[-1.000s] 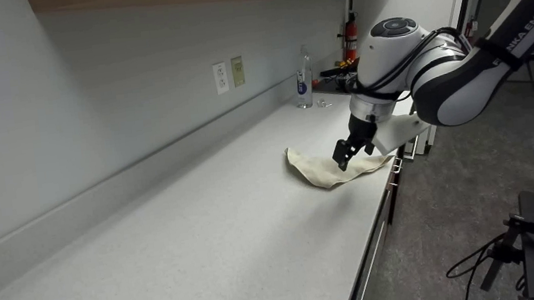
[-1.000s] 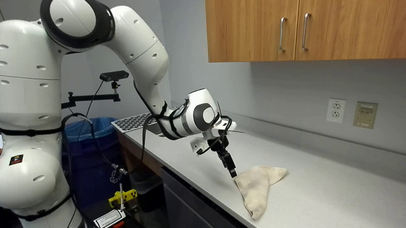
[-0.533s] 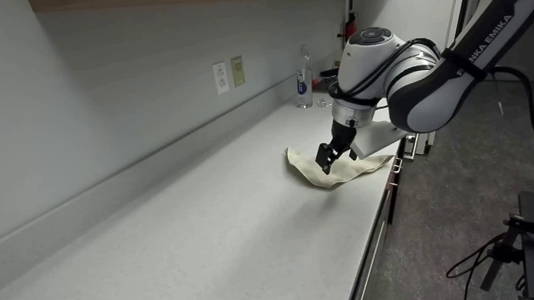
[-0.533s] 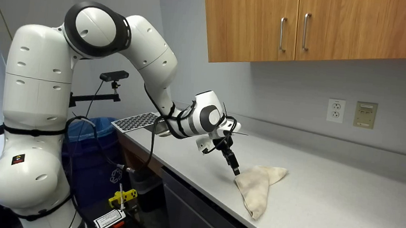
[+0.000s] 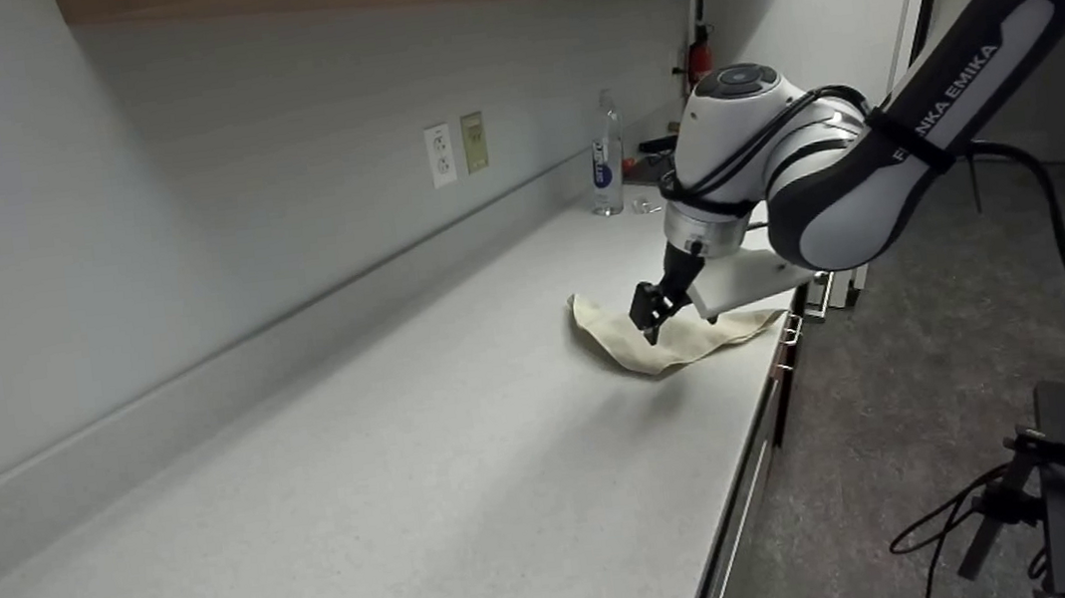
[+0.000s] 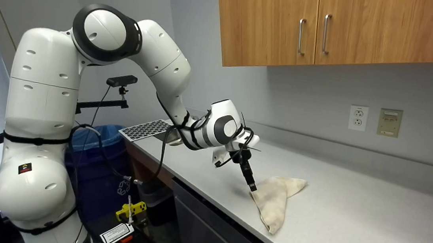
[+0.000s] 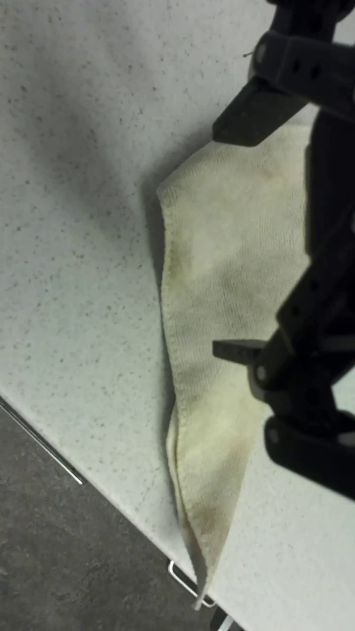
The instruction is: Lay the cloth flat on the countertop
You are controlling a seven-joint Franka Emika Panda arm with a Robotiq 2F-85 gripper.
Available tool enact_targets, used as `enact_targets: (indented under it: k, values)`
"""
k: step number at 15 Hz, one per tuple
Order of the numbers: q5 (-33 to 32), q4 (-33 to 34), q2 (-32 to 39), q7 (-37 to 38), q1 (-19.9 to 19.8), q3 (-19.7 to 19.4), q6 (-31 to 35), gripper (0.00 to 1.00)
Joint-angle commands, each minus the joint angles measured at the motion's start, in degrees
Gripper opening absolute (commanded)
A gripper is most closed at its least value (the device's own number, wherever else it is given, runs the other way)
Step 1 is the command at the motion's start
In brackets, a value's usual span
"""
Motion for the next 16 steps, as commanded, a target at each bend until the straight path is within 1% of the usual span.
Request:
enact_targets:
  k: [1,5,9,11,12,15,16]
  values:
    - [4.4,2.7,3.9,7.8,3.7,-4.3,3.0,1.0]
    - [9.8,4.8,7.5,14.3,6.4,-6.0,4.7,1.0]
    - [13.7,6.8,10.3,17.6,8.8,-6.3,5.5,1.0]
    - [15.4,7.7,11.4,18.3,9.2,-6.3,5.7,1.0]
    - [15.7,8.1,12.1,18.7,9.6,-6.7,6.3,0.97]
    - [16.7,9.0,13.7,19.3,10.3,-8.2,7.2,0.79]
    - [16.8,9.2,14.2,19.3,10.5,-8.8,7.5,0.63]
